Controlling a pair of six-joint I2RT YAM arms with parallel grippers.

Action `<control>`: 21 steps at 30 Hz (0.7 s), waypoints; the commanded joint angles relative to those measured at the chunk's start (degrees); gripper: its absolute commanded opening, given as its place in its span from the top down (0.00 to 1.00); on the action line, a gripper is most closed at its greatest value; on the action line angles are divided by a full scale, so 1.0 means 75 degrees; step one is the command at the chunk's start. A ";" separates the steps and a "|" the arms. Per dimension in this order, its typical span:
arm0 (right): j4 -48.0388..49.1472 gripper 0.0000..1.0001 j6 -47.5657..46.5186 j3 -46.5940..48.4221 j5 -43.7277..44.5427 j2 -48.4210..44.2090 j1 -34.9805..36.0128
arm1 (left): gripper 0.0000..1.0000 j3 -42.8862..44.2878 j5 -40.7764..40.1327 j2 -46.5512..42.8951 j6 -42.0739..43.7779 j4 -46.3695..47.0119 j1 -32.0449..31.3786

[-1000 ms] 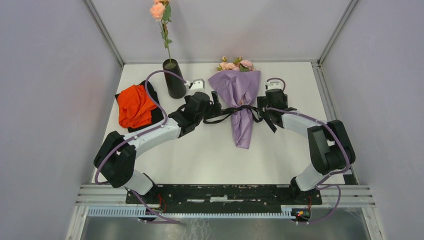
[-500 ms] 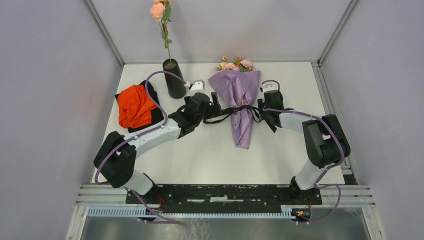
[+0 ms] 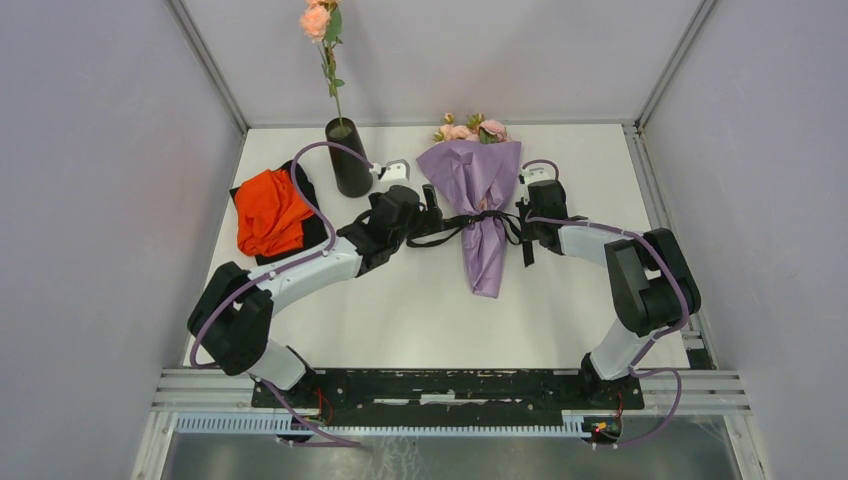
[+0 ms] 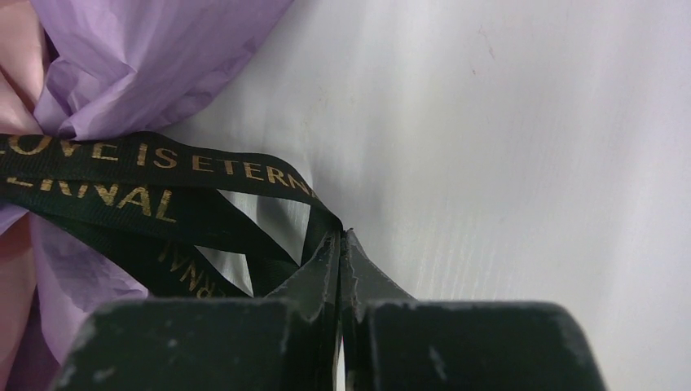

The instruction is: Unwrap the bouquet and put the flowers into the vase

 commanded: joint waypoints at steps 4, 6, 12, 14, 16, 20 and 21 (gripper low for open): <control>-0.0058 1.00 0.0182 0.0042 0.0252 -0.0896 -0.0049 | 0.00 0.0584 0.0268 0.0509 0.0220 0.0392 0.0004; -0.0092 1.00 0.0239 -0.0059 0.0280 -0.1274 -0.0080 | 0.00 0.0992 0.0537 0.0729 0.0209 0.0344 -0.0002; -0.0069 1.00 0.0358 -0.0296 -0.0200 -0.2042 -0.0080 | 0.00 0.2326 0.1123 0.1577 0.0264 0.0285 0.0006; -0.0015 1.00 0.0428 -0.0418 -0.0394 -0.2146 -0.0082 | 0.00 0.2968 0.1481 0.2023 0.0331 0.0284 0.0005; 0.0111 1.00 0.0498 -0.0594 -0.0551 -0.2230 -0.0080 | 0.00 0.3476 0.1905 0.2509 0.0377 0.0341 0.0046; 0.0253 1.00 0.0563 -0.0917 -0.0876 -0.2402 -0.0067 | 0.00 0.4366 0.4136 0.3702 -0.0147 0.0739 0.0630; 0.0312 1.00 0.0546 -0.1045 -0.0874 -0.2489 -0.0067 | 0.00 0.4411 0.4717 0.3955 -0.0420 0.1054 0.0804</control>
